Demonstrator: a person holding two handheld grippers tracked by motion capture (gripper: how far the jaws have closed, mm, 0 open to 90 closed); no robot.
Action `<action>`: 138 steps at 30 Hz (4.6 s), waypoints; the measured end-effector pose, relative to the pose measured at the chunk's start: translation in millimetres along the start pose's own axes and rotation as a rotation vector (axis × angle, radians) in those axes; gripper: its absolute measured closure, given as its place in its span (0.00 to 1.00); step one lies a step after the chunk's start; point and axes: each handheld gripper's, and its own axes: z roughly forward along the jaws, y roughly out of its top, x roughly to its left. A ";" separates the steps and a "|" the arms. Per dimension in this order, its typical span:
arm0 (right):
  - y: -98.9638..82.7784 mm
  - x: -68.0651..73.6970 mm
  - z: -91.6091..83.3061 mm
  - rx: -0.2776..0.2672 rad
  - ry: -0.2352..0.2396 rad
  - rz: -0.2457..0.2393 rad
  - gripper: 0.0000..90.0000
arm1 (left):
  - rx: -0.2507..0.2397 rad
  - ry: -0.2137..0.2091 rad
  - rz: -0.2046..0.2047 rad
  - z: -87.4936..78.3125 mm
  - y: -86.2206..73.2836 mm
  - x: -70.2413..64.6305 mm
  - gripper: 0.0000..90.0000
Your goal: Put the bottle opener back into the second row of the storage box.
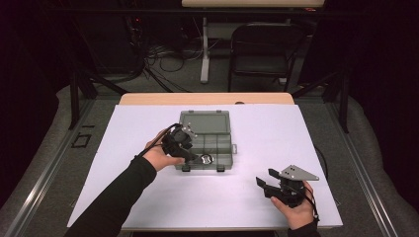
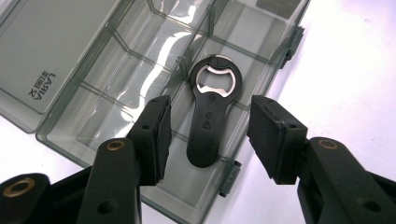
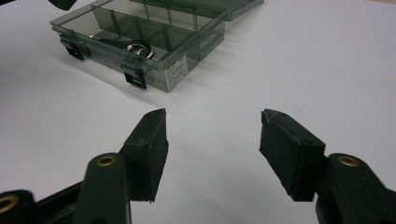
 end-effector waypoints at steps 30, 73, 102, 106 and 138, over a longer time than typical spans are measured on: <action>32.4 10.7 15.8 0.084 0.038 -0.026 0.50 | -0.225 0.083 -0.292 -35.6 -55.9 7.1 0.53; 215.0 1.5 128.1 0.300 -0.051 -0.086 0.52 | -0.208 0.150 -0.434 -30.9 -18.1 42.4 0.54; 202.3 -8.4 209.8 0.378 -0.066 -0.005 0.46 | -0.147 0.191 -0.544 -0.2 -23.6 61.3 0.71; 191.0 -13.3 219.1 0.405 -0.091 0.024 0.47 | -0.119 0.201 -0.557 5.6 -24.6 63.9 0.73; 152.4 -34.3 235.2 0.452 -0.041 0.209 0.51 | -0.077 0.182 -0.613 23.1 -31.3 67.7 0.95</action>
